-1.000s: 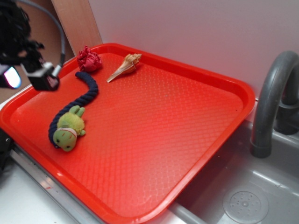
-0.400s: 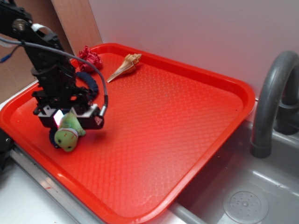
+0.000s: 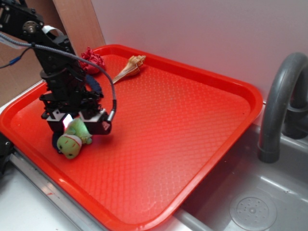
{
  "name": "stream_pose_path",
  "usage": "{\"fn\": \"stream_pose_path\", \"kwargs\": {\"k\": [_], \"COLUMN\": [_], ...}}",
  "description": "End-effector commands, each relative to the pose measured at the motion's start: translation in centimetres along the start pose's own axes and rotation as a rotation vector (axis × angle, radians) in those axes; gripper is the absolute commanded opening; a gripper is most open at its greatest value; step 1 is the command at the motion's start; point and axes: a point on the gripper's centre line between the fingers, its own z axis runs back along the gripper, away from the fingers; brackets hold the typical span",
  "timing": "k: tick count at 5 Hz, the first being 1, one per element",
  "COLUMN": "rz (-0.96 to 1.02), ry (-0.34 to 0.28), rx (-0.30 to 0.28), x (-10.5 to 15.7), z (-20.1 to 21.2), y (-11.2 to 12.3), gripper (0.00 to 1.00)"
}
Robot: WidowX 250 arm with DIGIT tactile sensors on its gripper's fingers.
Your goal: Grab the green animal.
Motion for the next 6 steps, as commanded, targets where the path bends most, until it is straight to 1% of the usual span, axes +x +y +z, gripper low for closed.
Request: {"fn": "stream_pose_path", "kwargs": {"k": [1, 2, 3, 4, 5, 6], "rz": [-0.277, -0.37, -0.45, -0.325, -0.229, -0.18], "ry": [-0.041, -0.095, -0.139, -0.261, -0.307, -0.24], "rx": [0.108, 0.07, 0.073, 0.05, -0.003, -0.034], "x": [1.9, 2.8, 3.6, 3.6, 3.2, 3.7], "z": [8.2, 11.8, 15.5, 20.5, 23.8, 22.4], "y": [1.7, 2.5, 2.8, 4.0, 5.7, 6.2], "gripper": [0.0, 0.0, 0.0, 0.0, 0.0, 0.0]}}
